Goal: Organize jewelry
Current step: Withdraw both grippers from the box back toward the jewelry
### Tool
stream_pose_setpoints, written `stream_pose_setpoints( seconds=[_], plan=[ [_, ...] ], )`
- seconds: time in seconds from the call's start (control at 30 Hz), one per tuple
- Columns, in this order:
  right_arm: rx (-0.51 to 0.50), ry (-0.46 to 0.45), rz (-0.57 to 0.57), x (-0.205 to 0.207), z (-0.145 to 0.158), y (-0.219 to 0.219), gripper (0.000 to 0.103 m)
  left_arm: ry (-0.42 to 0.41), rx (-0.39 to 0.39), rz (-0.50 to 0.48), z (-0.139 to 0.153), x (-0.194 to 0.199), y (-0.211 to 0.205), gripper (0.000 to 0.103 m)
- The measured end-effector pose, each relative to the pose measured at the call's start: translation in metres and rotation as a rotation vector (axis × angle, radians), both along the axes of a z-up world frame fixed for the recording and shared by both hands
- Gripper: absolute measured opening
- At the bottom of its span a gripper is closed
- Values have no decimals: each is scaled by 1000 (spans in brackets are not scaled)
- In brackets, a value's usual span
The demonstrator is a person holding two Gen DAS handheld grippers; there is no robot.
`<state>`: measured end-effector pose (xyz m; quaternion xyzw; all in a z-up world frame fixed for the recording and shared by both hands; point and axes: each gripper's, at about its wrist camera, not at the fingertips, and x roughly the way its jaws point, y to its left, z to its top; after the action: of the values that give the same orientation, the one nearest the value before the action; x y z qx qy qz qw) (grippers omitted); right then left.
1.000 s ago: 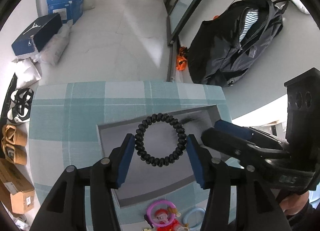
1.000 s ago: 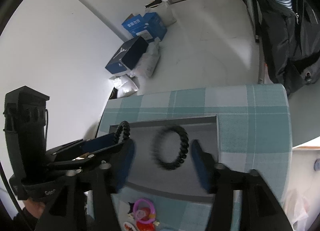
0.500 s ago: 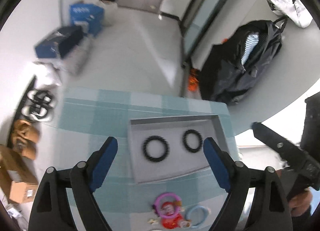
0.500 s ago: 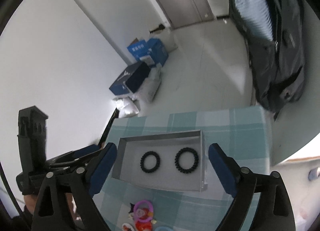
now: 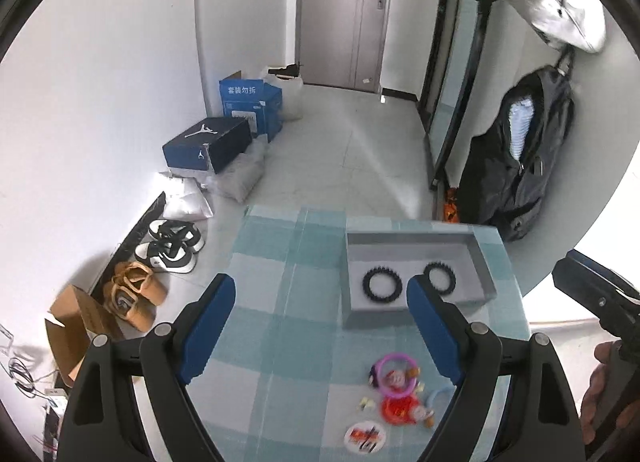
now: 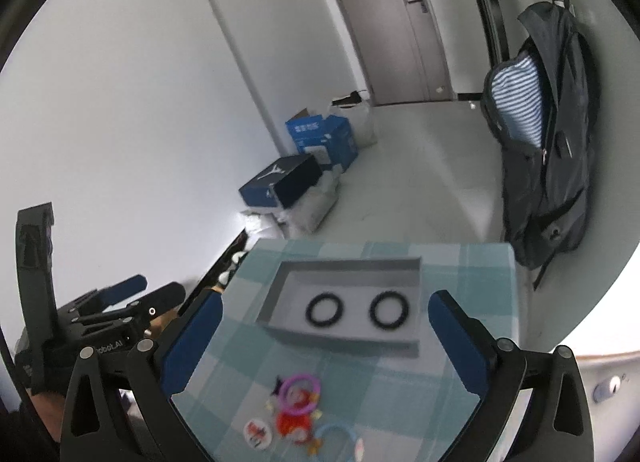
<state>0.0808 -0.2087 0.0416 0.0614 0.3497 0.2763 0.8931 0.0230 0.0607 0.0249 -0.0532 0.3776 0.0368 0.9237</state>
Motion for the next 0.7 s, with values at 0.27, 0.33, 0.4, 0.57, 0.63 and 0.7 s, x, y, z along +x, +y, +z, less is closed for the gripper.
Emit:
stream_pose_setpoints(
  seconds=[0.27,0.33,0.4,0.57,0.63,0.7],
  plan=[
    [-63,48,31,-35,-27,10,103,87,-72,1,-29,-32,6,95],
    [-74,78,29,-44,-38,10,103,113,-70,-5,-39,-39,4,95],
    [-88,102,25,-49,-48,9,103,144,-66,-25,-49,-44,2,95],
    [-141,101,23,-64,-61,6,103,208,-48,-86,-70,-52,-1,95],
    [-161,111,20,-69,-67,4,103,246,-58,-114,-81,-54,-3,95],
    [-178,125,18,-72,-73,3,103,267,-65,-136,-90,-58,-8,95]
  ],
)
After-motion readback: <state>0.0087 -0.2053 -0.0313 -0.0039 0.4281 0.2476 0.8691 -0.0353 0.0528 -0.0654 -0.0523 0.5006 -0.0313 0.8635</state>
